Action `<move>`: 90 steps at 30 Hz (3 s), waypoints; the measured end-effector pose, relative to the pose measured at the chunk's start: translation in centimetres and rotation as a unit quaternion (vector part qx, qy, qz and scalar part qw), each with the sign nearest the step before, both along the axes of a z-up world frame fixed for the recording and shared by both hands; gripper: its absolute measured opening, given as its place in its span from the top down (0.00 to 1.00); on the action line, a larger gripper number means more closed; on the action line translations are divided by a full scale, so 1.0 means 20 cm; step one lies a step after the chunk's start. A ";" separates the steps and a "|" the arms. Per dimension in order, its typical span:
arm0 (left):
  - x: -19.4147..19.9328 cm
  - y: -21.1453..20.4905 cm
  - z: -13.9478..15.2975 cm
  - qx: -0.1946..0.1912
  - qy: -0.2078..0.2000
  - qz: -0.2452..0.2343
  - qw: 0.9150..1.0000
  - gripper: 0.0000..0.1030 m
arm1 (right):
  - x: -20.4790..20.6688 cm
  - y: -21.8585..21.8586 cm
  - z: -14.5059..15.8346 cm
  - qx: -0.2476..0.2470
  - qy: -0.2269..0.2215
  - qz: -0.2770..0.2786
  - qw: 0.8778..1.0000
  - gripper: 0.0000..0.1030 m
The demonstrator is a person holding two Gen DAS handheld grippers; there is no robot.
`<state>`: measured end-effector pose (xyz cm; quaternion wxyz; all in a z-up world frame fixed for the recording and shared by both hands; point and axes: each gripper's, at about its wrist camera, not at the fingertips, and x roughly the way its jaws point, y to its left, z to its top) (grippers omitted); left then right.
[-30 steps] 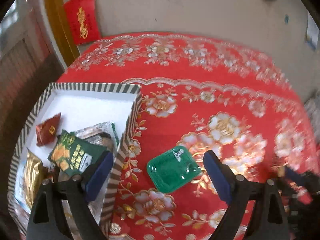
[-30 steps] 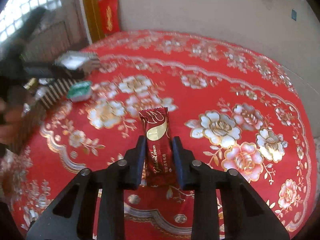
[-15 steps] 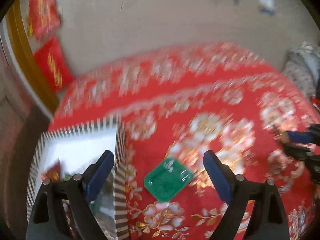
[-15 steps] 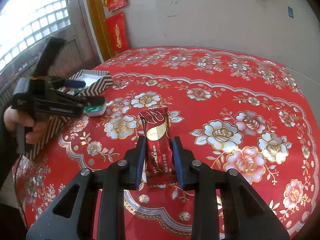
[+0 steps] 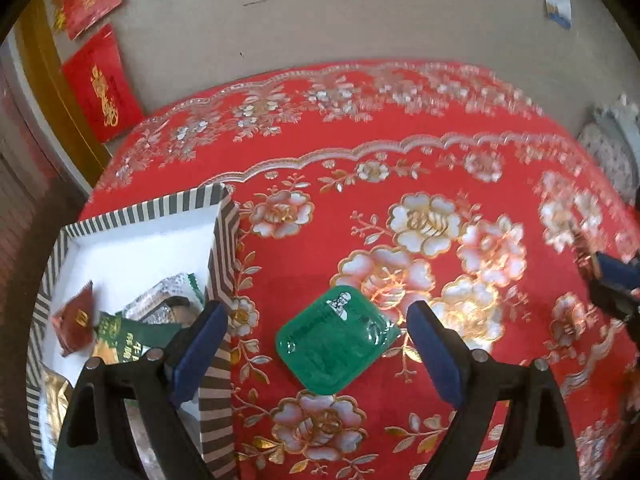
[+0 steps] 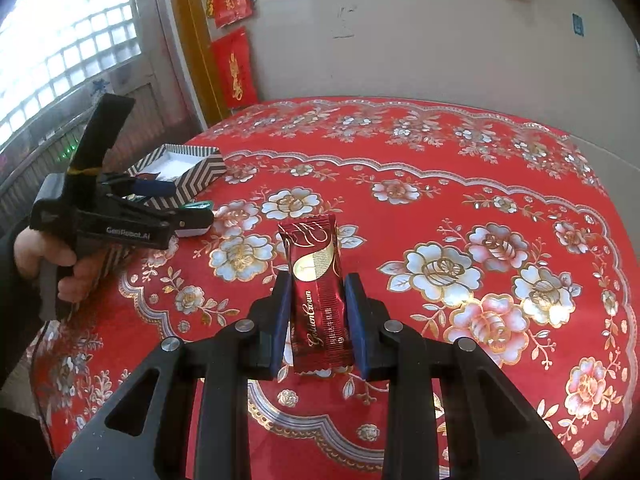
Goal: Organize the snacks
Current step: 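Grasp the green square container with the left gripper, then carry the red bar and green container into the white box and open both grippers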
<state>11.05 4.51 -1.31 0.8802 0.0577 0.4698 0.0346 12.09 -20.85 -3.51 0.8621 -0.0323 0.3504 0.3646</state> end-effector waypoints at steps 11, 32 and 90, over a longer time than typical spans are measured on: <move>-0.03 -0.01 -0.05 -0.036 0.028 0.010 0.999 0.37 | 0.00 -0.01 0.01 0.008 0.001 -0.005 1.000 0.75; -0.26 -0.28 0.11 -0.019 -0.134 0.012 0.991 0.37 | 0.00 -0.05 0.02 0.020 0.000 -0.017 1.000 0.75; -0.70 0.73 0.38 -0.075 -0.181 0.171 0.966 0.37 | -0.29 0.99 0.33 0.036 -0.070 0.072 0.994 0.75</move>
